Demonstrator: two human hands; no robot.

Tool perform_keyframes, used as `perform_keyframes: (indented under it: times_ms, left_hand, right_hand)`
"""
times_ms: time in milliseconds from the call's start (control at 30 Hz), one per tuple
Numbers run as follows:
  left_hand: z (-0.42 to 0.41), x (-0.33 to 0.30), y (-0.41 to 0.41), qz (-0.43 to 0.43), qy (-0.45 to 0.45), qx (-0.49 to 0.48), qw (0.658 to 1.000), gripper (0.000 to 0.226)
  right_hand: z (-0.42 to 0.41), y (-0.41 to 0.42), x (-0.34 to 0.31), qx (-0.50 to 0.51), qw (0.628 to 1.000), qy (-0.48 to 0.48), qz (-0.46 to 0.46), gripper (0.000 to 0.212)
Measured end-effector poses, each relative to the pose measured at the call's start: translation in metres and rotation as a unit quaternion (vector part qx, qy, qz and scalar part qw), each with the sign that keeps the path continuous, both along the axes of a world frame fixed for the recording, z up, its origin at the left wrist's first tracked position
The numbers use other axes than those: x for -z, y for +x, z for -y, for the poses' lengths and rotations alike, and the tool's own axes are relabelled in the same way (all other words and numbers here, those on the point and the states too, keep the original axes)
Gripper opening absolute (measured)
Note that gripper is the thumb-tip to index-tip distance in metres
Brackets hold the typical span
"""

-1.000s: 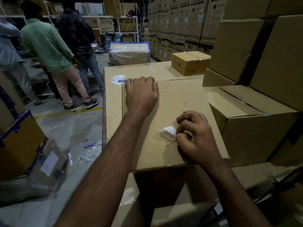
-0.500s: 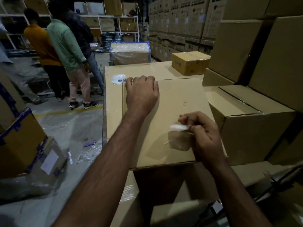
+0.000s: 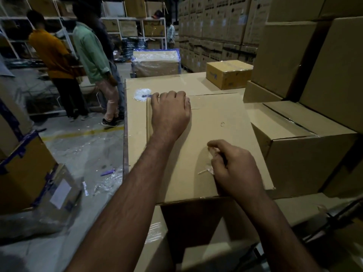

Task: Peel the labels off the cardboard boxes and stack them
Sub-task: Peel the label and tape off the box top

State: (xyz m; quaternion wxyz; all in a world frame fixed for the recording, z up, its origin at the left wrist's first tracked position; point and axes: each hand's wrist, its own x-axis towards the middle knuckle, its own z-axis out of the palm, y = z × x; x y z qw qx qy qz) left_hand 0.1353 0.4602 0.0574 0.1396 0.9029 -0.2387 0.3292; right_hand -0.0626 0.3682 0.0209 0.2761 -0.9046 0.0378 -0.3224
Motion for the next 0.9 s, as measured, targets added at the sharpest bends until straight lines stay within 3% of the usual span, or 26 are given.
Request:
perform_keyframes:
  times_ms: [167, 300, 433, 600, 733, 833, 900]
  left_hand:
    - [0.0, 0.0, 0.0, 0.008, 0.003, -0.004, 1.0, 0.047]
    - [0.0, 0.002, 0.002, 0.013, 0.006, -0.007, 1.0, 0.045]
    - [0.001, 0.002, 0.005, 0.006, 0.011, -0.006, 1.0, 0.044]
    - [0.0, 0.002, 0.006, 0.008, 0.017, -0.01, 1.0, 0.044]
    - [-0.001, 0.002, 0.007, 0.007, 0.008, -0.006, 1.0, 0.045]
    - [-0.001, 0.001, 0.008, 0.004, 0.008, 0.005, 1.0, 0.048]
    - [0.0, 0.001, 0.006, 0.003, 0.014, 0.002, 1.0, 0.045]
  right_hand:
    - [-0.023, -0.001, -0.013, -0.015, 0.995, -0.011, -0.103, 0.043]
    - [-0.005, -0.002, -0.026, 0.046, 0.991, 0.029, -0.126, 0.041]
    - [-0.033, 0.002, -0.02, -0.025, 0.979, -0.006, -0.2, 0.044]
    - [-0.01, 0.003, -0.031, 0.061, 0.984, 0.033, -0.161, 0.04]
    - [-0.041, 0.003, -0.019, -0.015, 0.982, -0.015, -0.19, 0.044]
    - [-0.008, 0.003, -0.03, 0.059, 0.983, 0.053, -0.168, 0.038]
    - [-0.003, 0.003, -0.029, 0.083, 0.983, 0.047, -0.159, 0.04]
